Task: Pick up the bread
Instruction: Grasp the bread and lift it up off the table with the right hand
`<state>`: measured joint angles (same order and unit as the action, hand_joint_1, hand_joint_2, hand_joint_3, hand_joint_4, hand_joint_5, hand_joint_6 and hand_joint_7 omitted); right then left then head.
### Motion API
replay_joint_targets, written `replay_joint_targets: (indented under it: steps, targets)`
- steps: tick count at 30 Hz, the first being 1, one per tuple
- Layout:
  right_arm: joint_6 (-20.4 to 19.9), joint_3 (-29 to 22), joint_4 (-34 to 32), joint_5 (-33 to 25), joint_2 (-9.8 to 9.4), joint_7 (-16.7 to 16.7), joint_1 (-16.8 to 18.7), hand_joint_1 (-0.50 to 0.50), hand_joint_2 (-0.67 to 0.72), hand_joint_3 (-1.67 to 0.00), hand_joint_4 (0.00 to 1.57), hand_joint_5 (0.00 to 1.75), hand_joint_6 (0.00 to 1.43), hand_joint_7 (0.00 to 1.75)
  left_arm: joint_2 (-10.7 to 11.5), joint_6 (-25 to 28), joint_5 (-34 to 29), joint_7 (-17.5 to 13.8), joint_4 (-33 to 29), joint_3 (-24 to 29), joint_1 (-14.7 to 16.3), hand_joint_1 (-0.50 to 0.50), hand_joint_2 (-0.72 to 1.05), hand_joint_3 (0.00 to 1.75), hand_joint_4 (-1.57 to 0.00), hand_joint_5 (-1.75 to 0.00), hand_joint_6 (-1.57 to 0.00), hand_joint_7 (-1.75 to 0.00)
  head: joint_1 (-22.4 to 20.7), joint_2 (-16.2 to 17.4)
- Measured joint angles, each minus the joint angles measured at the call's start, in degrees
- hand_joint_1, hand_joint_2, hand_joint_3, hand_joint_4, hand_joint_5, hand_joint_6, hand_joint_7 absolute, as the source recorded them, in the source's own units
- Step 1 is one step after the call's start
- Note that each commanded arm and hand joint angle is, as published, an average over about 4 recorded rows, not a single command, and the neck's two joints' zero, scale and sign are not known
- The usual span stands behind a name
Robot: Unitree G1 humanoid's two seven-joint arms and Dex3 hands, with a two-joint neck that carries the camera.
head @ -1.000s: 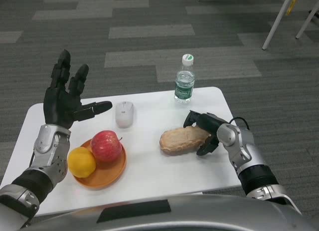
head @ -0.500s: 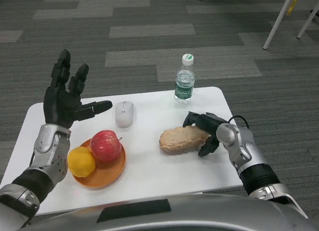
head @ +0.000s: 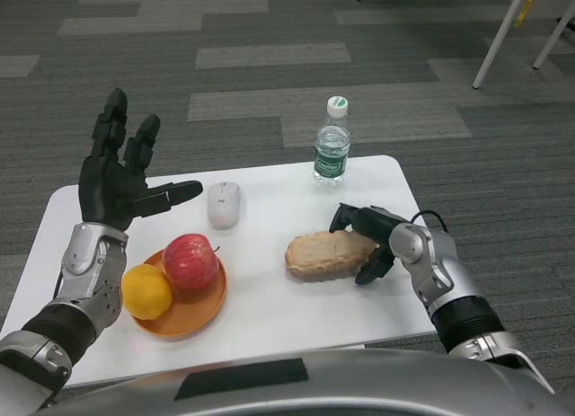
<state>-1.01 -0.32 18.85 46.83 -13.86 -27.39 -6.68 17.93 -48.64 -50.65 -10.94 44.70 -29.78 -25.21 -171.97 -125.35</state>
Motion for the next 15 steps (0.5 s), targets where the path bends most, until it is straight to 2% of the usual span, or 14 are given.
replay_joint_targets:
  steps: [9, 13, 15]
  targets:
    - [0.0, -0.2, -0.5, -1.0, 0.0, -0.1, 0.2, 0.17, -0.54, -0.16, 0.0, 0.56, 0.0, 0.98, 0.0, 0.0, 0.0, 0.0, 0.0, 0.0, 0.0, 0.5, 0.43, 0.0, 0.0, -0.41, 0.0, 0.0, 0.0, 0.1]
    - [0.1, -0.5, -0.9, -1.9, 0.0, -0.3, 0.4, 0.17, -0.53, -0.16, 0.0, 0.48, 0.0, 0.96, 0.0, 0.0, 0.0, 0.0, 0.0, 0.0, 0.0, 0.5, 0.52, 0.0, 0.0, -0.41, 0.0, 0.0, 0.0, 0.1]
    - [0.1, -0.7, -1.1, -2.2, 0.0, -0.5, 0.5, 0.17, -0.49, -0.16, 0.0, 0.48, 0.0, 0.93, 0.0, 0.0, 0.0, 0.0, 0.0, 0.0, 0.0, 0.5, 0.47, 0.0, 0.0, -0.41, 0.0, 0.0, 0.0, 0.1]
